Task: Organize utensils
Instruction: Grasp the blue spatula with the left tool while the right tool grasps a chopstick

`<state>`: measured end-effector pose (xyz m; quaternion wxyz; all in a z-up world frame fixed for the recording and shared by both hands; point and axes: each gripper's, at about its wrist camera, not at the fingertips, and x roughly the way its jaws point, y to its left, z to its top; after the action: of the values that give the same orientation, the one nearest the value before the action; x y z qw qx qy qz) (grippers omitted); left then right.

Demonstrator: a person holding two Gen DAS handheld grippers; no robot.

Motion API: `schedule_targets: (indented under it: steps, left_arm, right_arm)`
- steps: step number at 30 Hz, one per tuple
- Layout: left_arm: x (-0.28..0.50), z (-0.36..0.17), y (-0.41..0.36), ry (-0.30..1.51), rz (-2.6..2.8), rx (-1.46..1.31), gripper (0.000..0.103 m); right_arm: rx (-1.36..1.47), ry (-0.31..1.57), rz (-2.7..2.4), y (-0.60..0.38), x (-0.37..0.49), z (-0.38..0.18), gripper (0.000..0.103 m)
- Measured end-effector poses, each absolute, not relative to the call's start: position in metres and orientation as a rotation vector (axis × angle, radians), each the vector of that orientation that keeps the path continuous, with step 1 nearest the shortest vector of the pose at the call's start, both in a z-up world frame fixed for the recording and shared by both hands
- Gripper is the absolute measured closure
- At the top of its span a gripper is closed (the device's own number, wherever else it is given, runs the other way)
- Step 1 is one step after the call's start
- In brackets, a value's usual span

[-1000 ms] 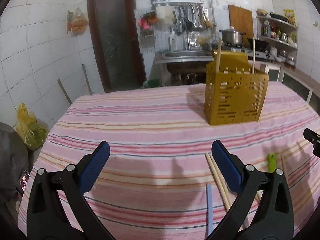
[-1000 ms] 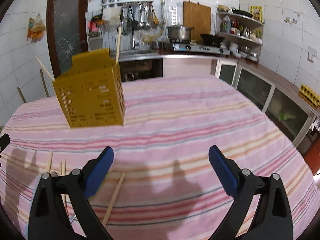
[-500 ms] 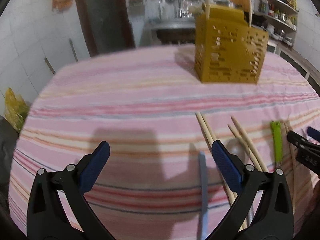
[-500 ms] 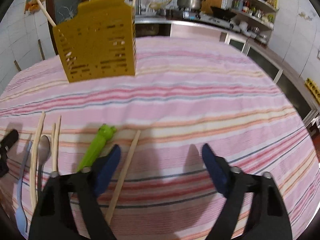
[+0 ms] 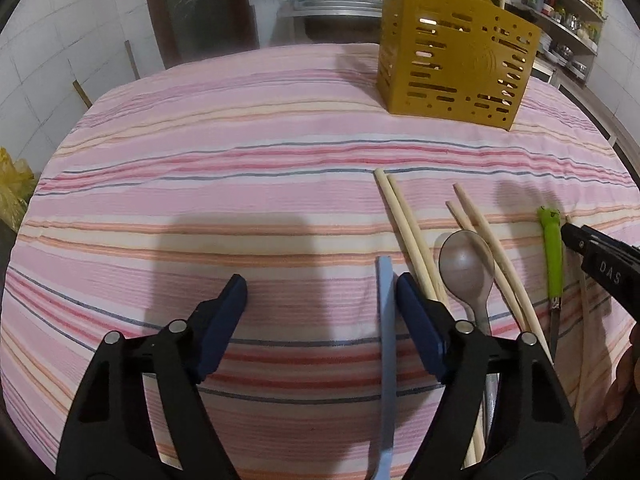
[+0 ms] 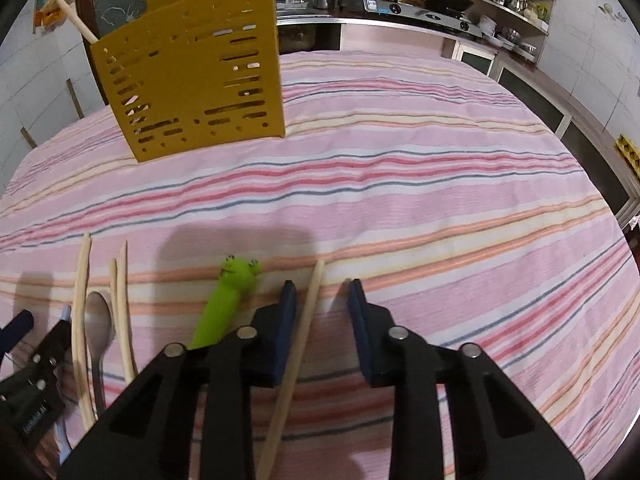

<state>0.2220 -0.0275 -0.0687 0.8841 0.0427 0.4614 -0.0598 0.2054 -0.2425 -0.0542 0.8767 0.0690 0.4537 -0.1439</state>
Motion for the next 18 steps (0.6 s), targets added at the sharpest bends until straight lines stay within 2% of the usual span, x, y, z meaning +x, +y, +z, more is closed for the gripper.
schedule_targets:
  steps: [3,5,9,18]
  left_arm:
    - [0.221,-0.068,-0.03,0.962,-0.132,0.092,0.038]
    - [0.221,-0.068,-0.033,0.963,-0.137,0.1,0.043]
    - [0.223,-0.067,-0.039,0.969,-0.145,0.11,0.053]
    - [0.234,-0.066,-0.052,1.0,-0.175,0.129,0.084]
  right_arm:
    - [0.114,0.945,-0.264,-0.239,0.207,-0.054,0.093]
    - [0.113,0.947,-0.233,-0.238,0.207,-0.052,0.096]
    - [0.12,0.953,-0.194,-0.242,0.203,-0.05,0.097]
    - [0.142,0.936,-0.178,-0.246,0.197,-0.051,0.097]
